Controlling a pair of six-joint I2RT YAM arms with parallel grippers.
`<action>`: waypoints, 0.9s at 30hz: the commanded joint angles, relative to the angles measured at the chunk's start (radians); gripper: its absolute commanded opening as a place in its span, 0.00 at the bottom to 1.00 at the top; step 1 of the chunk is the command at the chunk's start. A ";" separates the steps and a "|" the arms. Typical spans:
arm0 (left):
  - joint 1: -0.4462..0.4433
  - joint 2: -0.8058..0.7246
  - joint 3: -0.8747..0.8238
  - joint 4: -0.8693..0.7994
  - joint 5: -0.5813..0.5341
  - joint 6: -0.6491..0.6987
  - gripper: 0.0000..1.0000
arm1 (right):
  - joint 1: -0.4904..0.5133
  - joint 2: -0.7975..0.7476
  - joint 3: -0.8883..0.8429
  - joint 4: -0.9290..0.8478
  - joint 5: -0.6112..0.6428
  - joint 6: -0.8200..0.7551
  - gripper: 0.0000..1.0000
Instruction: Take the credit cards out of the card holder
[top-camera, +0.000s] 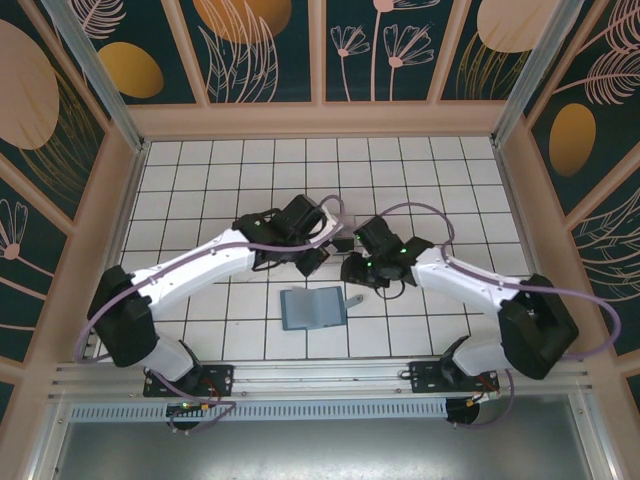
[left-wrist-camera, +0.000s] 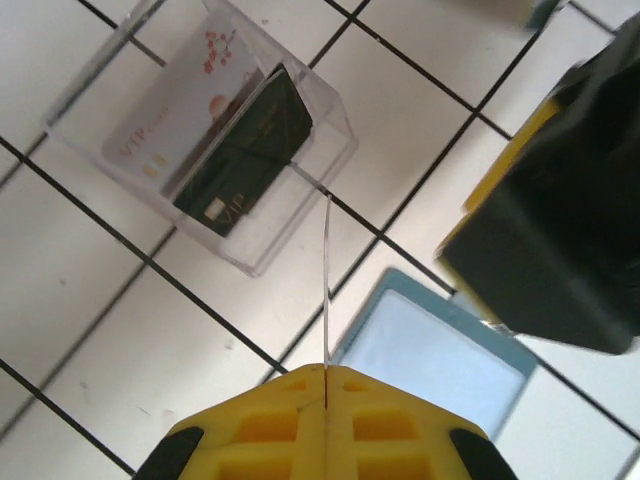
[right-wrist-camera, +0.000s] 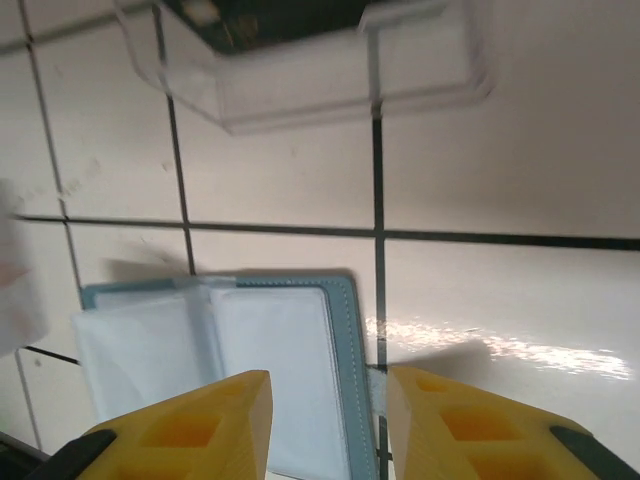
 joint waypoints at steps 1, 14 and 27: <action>0.005 0.073 0.096 -0.119 -0.055 0.250 0.00 | -0.048 -0.080 -0.027 -0.076 0.047 -0.035 0.36; 0.020 0.286 0.406 -0.209 -0.031 0.748 0.00 | -0.133 -0.156 -0.032 -0.131 0.047 -0.072 0.37; 0.087 0.629 0.861 -0.504 0.007 0.822 0.00 | -0.174 -0.190 -0.039 -0.165 0.052 -0.062 0.36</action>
